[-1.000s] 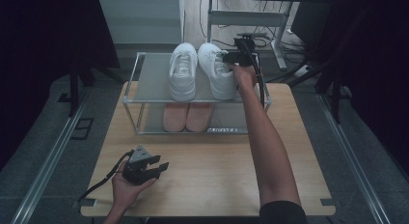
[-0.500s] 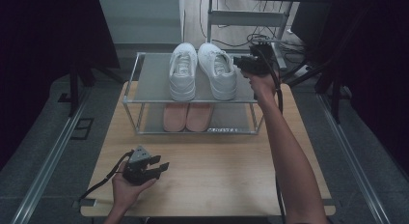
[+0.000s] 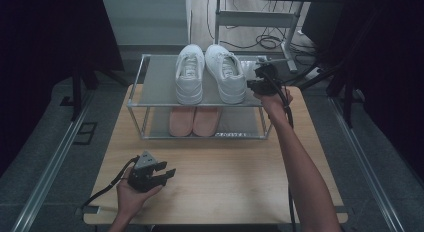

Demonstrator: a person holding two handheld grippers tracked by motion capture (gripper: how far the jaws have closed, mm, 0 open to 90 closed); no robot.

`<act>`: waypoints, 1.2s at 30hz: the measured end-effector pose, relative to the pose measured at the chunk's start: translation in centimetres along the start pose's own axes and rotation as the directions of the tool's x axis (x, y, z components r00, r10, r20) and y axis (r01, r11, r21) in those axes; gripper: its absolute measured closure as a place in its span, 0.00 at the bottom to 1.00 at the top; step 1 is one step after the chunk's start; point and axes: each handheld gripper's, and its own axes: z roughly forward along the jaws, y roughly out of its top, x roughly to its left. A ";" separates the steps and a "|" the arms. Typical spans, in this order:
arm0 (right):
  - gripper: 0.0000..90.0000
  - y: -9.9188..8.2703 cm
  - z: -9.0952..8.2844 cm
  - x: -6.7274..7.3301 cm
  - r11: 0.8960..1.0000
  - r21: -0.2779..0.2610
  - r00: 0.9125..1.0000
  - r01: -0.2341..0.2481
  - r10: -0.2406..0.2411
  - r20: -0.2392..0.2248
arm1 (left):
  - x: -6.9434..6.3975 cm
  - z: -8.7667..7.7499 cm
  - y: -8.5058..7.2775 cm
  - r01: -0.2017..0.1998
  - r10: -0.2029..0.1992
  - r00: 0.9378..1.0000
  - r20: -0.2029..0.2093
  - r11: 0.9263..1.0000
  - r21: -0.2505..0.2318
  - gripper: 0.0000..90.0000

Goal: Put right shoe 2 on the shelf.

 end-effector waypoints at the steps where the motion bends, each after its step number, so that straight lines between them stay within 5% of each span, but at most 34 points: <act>1: 1.00 -0.2 0.1 0.2 1.000 0.006 1.000 0.006 -0.006 -0.005 | 0.0 0.0 0.0 0.000 0.000 1.000 0.000 1.000 -0.001 0.61; 6: 1.00 -0.5 0.0 1.1 1.000 -0.003 0.999 0.019 -0.019 0.026 | 0.0 -0.1 0.0 0.001 -0.001 1.000 0.001 1.000 -0.003 0.61; 27: 1.00 -0.5 -0.3 1.5 0.999 -0.023 0.999 -0.035 0.035 -0.011 | 0.1 -0.3 0.1 0.002 -0.003 1.000 -0.005 1.000 -0.010 0.61; 30: 1.00 -0.4 -0.3 1.9 0.998 -0.018 0.995 -0.056 0.054 -0.087 | 0.1 -0.2 0.1 0.001 -0.002 1.000 -0.004 1.000 -0.007 0.61; 36: 1.00 -0.1 0.0 4.2 0.999 -0.026 0.994 -0.019 0.016 -0.111 | 0.0 -0.2 0.1 0.003 -0.003 1.000 -0.003 1.000 -0.010 0.61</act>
